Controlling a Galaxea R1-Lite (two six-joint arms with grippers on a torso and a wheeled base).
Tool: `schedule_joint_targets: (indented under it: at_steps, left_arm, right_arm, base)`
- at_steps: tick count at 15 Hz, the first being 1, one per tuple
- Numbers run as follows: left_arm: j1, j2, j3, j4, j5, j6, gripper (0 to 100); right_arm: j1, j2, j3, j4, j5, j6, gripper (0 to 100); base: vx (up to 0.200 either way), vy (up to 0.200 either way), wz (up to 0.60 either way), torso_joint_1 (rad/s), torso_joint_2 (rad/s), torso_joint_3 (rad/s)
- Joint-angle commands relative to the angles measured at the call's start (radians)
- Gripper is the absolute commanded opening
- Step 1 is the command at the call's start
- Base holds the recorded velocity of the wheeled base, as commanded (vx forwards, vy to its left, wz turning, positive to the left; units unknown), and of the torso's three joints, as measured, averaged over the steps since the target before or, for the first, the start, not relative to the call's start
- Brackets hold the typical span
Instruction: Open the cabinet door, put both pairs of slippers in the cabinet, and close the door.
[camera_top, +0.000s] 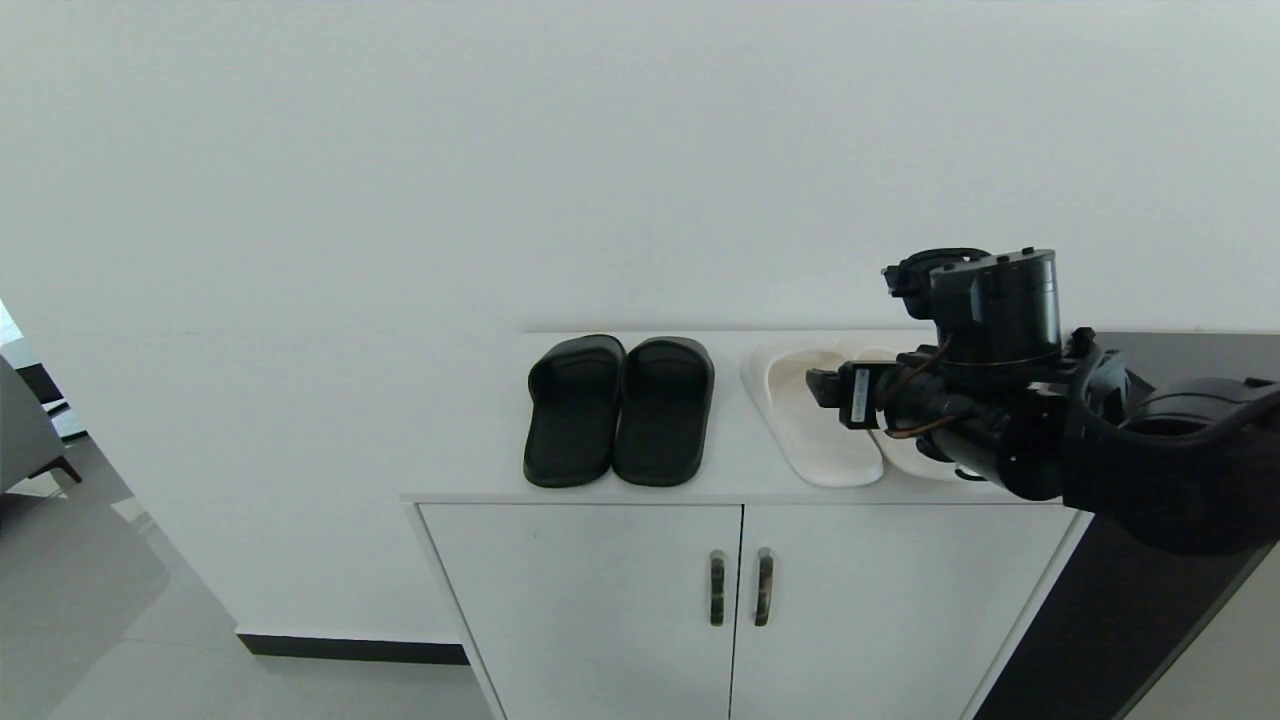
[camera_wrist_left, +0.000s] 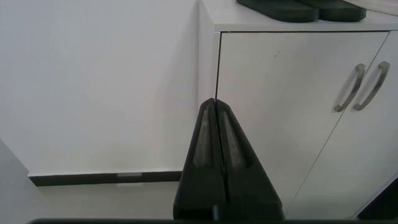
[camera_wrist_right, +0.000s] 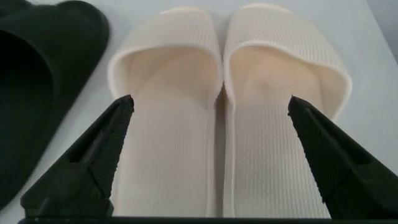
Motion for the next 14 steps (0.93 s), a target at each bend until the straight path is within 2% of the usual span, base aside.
schedule_joint_targets:
  at_steps: [1,14]
  left_arm:
    - [0.0,0.0,0.0,0.0,0.0,0.0,0]
    - [0.0,0.0,0.0,0.0,0.002,-0.005,0]
  right_arm:
    - [-0.017,0.053,-0.015,-0.01,0.0,0.001,100]
    - [-0.102,0.254,-0.235,-0.028,0.0,-0.047,100]
  base:
    - [0.0,0.0,0.0,0.0,0.0,0.0]
    - [0.0,0.0,0.0,0.0,0.0,0.0]
